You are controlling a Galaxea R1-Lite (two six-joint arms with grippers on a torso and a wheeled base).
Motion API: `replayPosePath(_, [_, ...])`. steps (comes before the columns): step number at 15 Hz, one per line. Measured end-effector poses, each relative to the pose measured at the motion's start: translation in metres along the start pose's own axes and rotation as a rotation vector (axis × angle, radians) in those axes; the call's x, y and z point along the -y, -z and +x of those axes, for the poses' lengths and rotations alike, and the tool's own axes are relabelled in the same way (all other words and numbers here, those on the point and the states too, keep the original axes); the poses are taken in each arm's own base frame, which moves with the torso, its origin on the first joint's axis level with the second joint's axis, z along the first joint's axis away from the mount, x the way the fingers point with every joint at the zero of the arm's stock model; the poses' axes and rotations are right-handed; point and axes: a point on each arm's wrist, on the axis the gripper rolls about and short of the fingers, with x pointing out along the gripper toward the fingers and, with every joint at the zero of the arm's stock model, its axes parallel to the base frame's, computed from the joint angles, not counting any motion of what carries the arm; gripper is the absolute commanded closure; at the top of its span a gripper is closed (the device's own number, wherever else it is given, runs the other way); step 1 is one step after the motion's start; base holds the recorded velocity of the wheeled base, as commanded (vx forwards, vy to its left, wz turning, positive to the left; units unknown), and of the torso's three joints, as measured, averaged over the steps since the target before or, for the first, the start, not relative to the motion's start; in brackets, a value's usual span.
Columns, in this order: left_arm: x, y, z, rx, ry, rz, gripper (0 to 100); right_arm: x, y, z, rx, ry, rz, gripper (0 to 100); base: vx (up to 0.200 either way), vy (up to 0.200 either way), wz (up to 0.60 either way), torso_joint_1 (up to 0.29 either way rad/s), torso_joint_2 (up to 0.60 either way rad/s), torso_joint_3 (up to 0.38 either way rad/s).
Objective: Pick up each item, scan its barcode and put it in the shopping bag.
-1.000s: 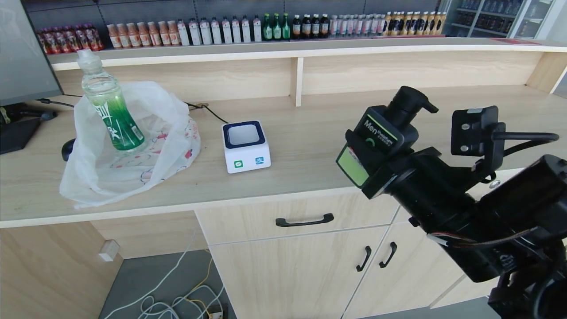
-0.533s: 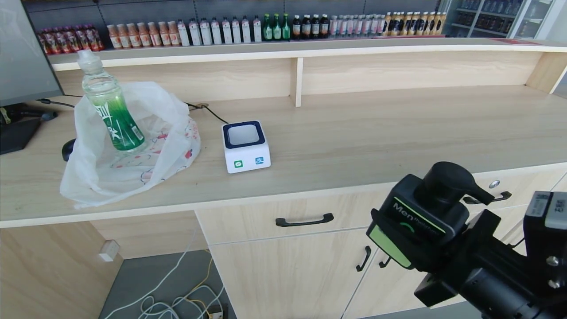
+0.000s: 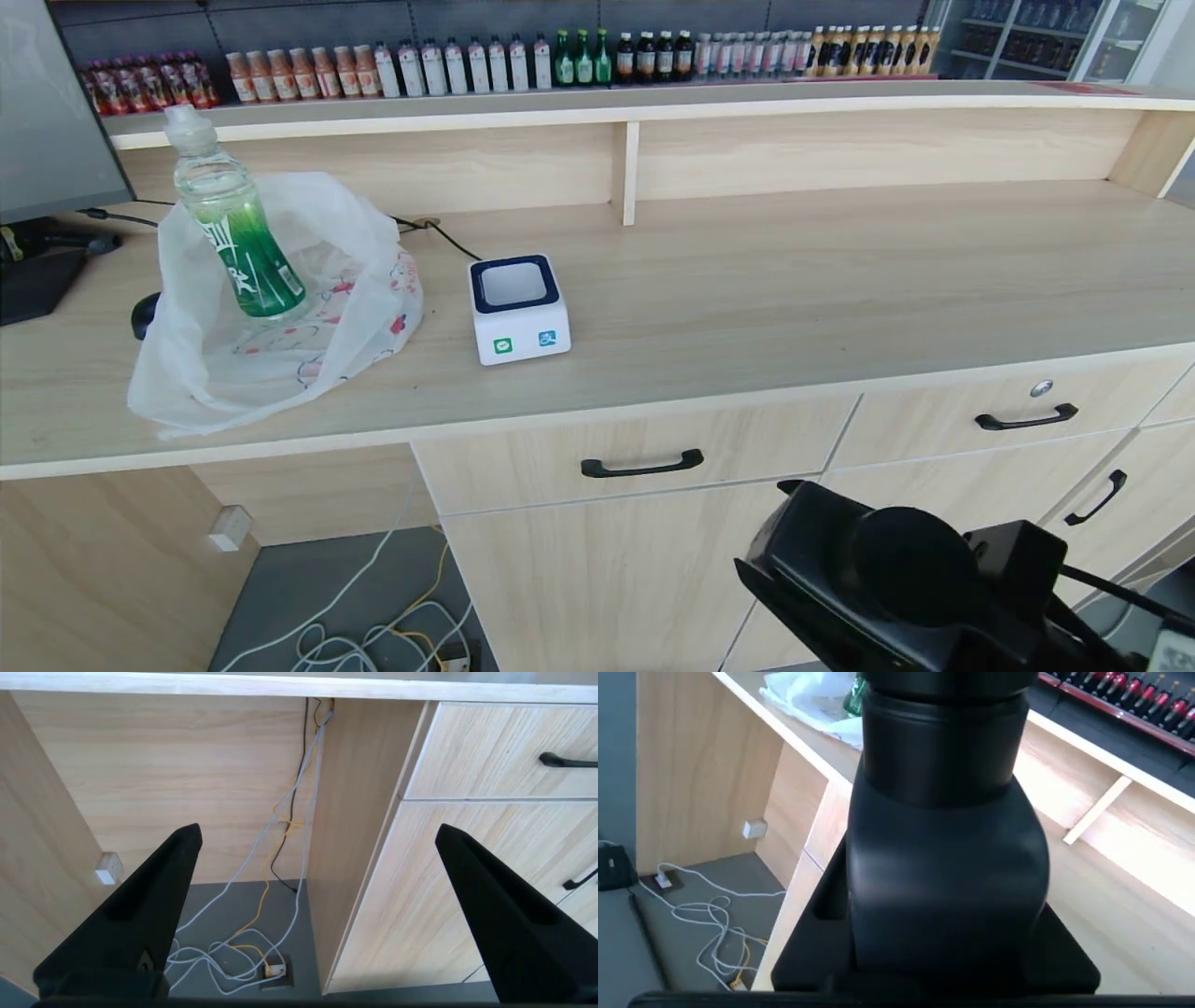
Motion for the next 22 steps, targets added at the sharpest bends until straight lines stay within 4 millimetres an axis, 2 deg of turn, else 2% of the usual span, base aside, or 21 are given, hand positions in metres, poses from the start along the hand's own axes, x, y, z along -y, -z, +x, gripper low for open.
replayPosePath(2, [0.000, 0.000, 0.000, 0.000, 0.000, 0.000, 0, -0.012, -0.002, 0.000, 0.010, -0.063, -0.035, 100, 0.000, 0.000, 0.00, 0.000, 0.00, 0.000])
replayPosePath(5, [0.000, 0.000, 0.000, 0.000, 0.000, 0.000, 0, -0.019, -0.003, 0.004, 0.041, -0.112, -0.123, 100, 0.000, 0.000, 0.00, 0.000, 0.00, 0.000])
replayPosePath(7, [0.000, 0.000, 0.000, 0.000, 0.000, 0.000, 0, -0.016, -0.003, 0.011, 0.068, -0.100, -0.305, 100, 0.000, 0.000, 0.00, 0.000, 0.00, 0.000])
replayPosePath(10, [0.000, 0.000, 0.000, 0.000, 0.000, 0.000, 0, -0.010, -0.004, 0.020, 0.078, -0.064, -0.434, 100, 0.000, 0.000, 0.00, 0.000, 0.00, 0.000])
replayPosePath(13, [0.000, 0.000, 0.000, 0.000, 0.000, 0.000, 0, -0.008, -0.007, 0.008, 0.123, -0.078, -0.632, 100, 0.000, 0.000, 0.00, 0.000, 0.00, 0.000])
replayPosePath(16, [0.000, 0.000, 0.000, 0.000, 0.000, 0.000, 0, -0.013, -0.004, -0.009, 0.151, -0.138, -0.695, 100, 0.000, 0.000, 0.00, 0.000, 0.00, 0.000])
replayPosePath(19, [0.000, 0.000, 0.000, 0.000, 0.000, 0.000, 0, -0.012, -0.008, -0.011, 0.186, -0.122, -0.836, 100, 0.000, 0.000, 0.00, 0.000, 0.00, 0.000])
replayPosePath(22, [0.000, 0.000, 0.000, 0.000, 0.000, 0.000, 0, -0.005, -0.023, -0.005, 0.249, -0.013, -1.133, 100, 0.000, 0.000, 0.00, 0.000, 0.00, 0.000])
